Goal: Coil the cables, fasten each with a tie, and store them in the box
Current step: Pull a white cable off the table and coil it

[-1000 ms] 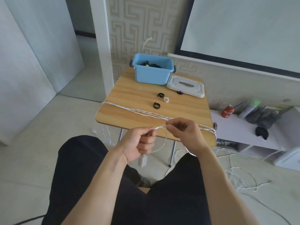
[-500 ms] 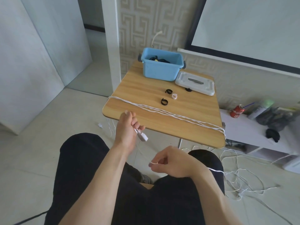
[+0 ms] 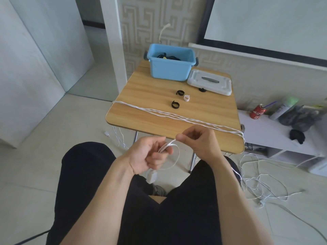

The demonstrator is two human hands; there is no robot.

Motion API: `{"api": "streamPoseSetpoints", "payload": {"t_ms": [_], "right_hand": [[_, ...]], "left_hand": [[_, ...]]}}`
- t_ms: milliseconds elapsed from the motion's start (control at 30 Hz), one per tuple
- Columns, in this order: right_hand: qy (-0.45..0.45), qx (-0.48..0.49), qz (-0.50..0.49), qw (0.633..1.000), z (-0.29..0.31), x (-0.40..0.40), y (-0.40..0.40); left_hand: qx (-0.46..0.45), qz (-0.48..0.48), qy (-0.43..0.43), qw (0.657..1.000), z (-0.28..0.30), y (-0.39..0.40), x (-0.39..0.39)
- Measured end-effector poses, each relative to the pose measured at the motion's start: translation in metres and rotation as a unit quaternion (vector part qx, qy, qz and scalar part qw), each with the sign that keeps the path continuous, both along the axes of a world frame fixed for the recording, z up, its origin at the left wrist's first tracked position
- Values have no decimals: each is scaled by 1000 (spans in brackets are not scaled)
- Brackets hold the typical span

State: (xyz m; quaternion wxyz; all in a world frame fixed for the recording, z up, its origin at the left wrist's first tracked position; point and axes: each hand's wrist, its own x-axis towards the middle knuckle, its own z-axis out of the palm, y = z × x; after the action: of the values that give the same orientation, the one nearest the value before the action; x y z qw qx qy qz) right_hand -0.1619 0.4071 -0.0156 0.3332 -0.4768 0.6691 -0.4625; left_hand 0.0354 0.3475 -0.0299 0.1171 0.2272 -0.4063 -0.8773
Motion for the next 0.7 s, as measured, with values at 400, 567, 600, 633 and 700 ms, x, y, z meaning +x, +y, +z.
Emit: {"api": "streamPoseSetpoints", "payload": {"t_ms": [400,567,600,633,700], "right_hand": [[80,136,83,984,-37,33,29],[174,240,203,933,-23,30,38],[178,254,227,923,-18,32,40],[178,260,243,917,-12,33,41],[170,256,268,913,1,35,43]], "left_hand": [[84,429,67,897,-1,-12,-6],[18,489,-5,872,-8,-16,-4],[1,484,-35,874,-11,-16,-6],[-27,470,-69,880,-12,-15,-8],[-100,415,-121,896,-16,-9,-11]]}}
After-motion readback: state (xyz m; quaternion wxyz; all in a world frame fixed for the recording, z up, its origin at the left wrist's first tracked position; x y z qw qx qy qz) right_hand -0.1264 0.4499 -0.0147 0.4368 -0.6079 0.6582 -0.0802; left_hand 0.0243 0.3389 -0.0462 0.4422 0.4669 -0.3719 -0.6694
